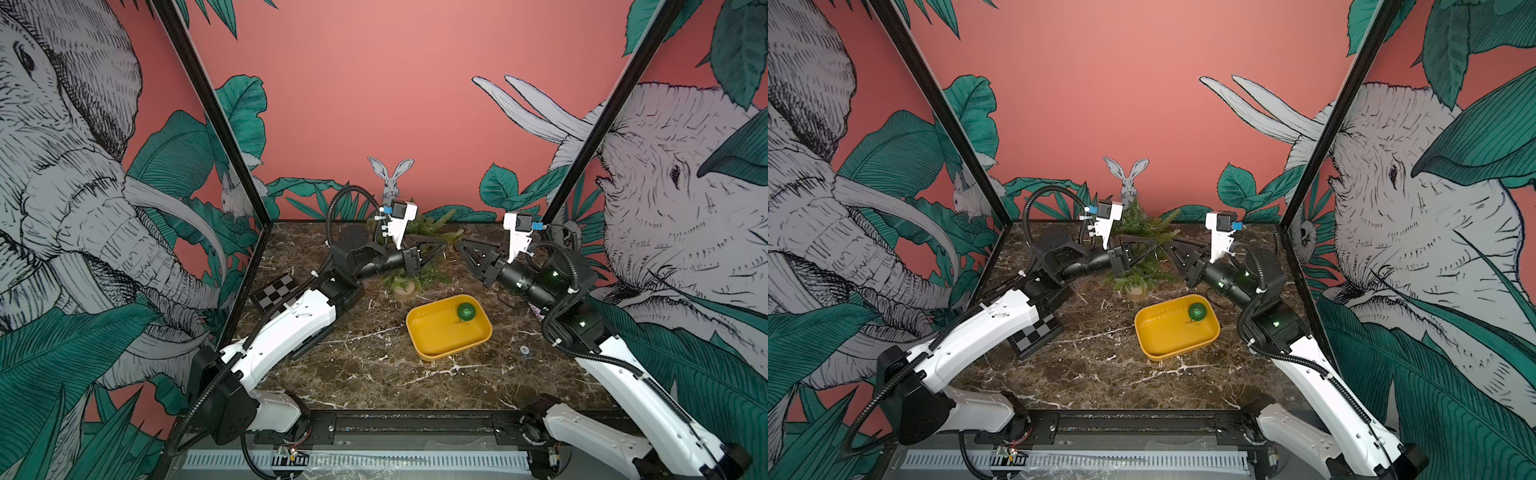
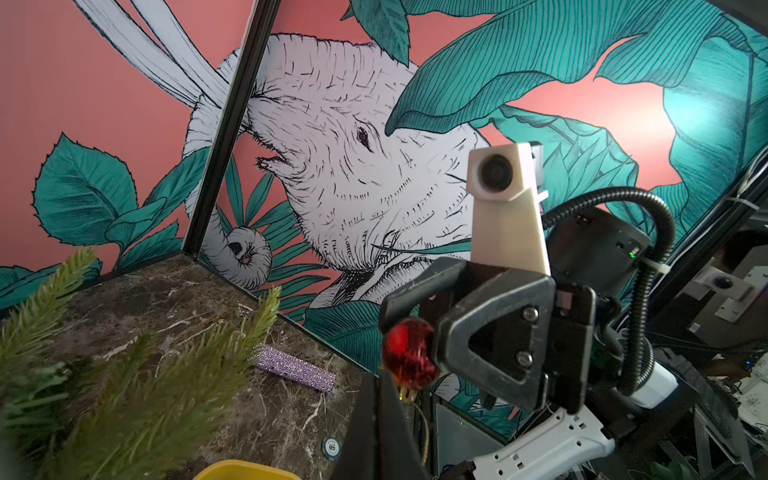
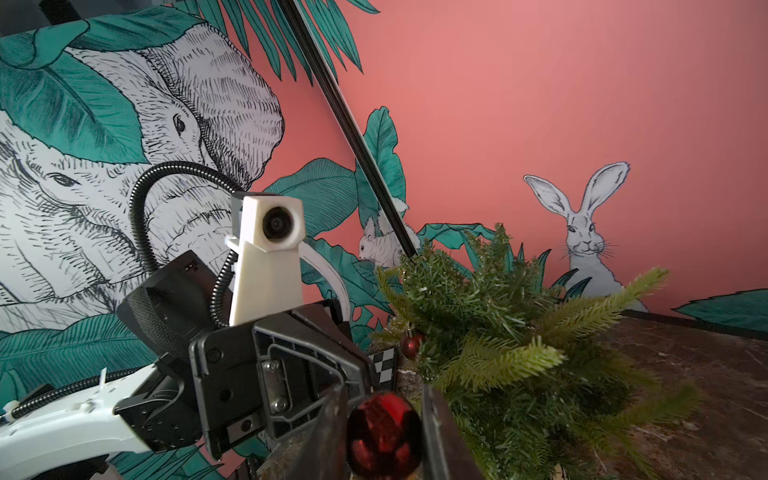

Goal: Decorate the small christmas tree with ornaments
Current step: Hang an ornament on the christmas tree.

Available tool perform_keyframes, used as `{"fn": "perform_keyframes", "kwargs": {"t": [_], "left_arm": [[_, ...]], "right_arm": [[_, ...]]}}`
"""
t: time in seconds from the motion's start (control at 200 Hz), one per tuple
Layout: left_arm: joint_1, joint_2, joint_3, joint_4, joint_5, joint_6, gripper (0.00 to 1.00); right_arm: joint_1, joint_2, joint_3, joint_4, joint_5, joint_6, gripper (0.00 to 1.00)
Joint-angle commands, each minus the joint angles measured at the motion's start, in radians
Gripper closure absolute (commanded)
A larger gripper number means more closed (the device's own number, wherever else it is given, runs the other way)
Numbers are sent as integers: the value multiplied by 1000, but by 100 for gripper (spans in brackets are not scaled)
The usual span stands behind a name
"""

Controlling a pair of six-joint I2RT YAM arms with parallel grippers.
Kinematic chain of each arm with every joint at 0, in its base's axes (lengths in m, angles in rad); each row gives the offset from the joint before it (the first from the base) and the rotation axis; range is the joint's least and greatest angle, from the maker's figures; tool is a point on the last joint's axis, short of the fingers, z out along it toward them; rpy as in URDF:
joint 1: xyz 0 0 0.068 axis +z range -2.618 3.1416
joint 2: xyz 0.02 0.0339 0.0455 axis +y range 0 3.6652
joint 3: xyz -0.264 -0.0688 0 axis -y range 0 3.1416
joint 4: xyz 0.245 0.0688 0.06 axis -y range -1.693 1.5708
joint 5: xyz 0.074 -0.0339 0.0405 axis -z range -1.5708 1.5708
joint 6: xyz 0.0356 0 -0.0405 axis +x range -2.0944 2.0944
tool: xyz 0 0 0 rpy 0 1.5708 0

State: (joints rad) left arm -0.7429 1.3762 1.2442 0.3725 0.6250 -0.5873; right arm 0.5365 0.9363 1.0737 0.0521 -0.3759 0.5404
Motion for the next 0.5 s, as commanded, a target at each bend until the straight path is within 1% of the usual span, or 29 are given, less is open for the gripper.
{"fn": "perform_keyframes", "kwargs": {"t": [0.0, 0.12, 0.135, 0.25, 0.495], "left_arm": [[-13, 27, 56, -54, -15, 41, 100], [-18, 57, 92, -71, -15, 56, 100], [-17, 59, 97, -74, -45, 58, 100], [-18, 85, 139, -109, -66, 79, 100], [-19, 117, 177, -102, -87, 85, 100]], "right_arm": [[-10, -25, -18, 87, 59, -37, 75], [-21, -33, -41, 119, 98, -50, 75], [-21, -34, -43, 122, 104, -53, 75], [-28, -36, -60, 143, 147, -70, 75], [-44, -27, -92, 213, 187, -91, 75]]}}
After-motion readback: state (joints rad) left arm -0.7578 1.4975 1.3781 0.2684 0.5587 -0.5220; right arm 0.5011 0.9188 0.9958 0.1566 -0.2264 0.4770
